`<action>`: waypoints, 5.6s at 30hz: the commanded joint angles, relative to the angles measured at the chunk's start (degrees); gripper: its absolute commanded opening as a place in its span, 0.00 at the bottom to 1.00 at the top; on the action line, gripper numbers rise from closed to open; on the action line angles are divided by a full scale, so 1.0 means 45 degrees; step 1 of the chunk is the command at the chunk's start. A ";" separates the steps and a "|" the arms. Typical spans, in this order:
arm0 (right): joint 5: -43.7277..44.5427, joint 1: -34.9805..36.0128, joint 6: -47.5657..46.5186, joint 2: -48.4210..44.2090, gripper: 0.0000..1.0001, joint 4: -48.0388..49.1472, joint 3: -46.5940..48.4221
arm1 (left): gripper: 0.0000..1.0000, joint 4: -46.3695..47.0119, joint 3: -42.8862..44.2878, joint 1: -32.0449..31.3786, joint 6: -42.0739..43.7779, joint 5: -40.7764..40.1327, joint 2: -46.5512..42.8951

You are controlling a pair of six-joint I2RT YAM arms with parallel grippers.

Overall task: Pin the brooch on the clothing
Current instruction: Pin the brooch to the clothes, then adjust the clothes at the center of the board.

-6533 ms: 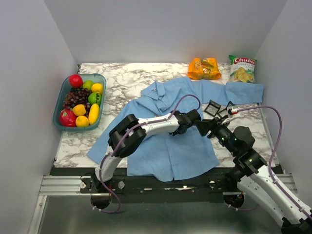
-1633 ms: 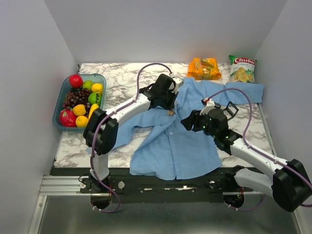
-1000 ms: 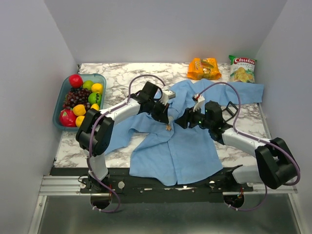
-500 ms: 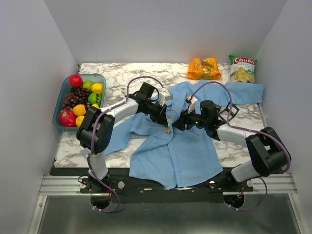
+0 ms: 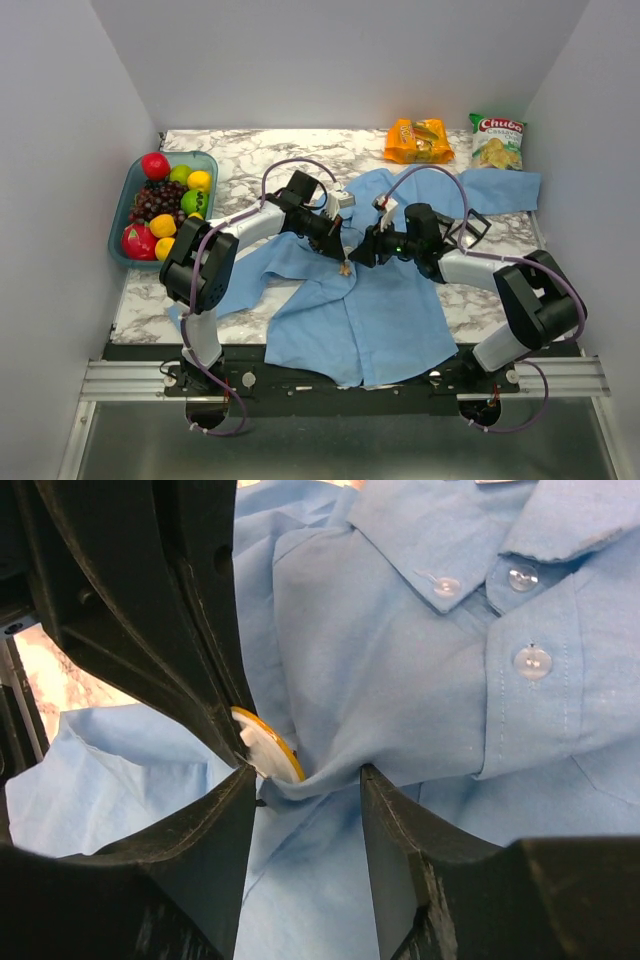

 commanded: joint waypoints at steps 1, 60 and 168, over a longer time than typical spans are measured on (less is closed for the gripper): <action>-0.0419 0.0166 -0.0142 0.0390 0.52 0.0568 0.0378 | 0.00 -0.0126 0.0254 0.0001 0.0252 0.0815 0.0071; 0.1436 0.0518 0.1186 -0.0195 0.31 0.2033 -0.0579 | 0.00 -0.0223 0.0058 0.0079 0.0154 -0.0277 -0.0184; 0.8214 0.0459 0.2748 -0.1562 0.61 -0.8280 0.2565 | 0.00 -0.3410 1.3144 0.4434 -0.1760 -0.7917 0.8001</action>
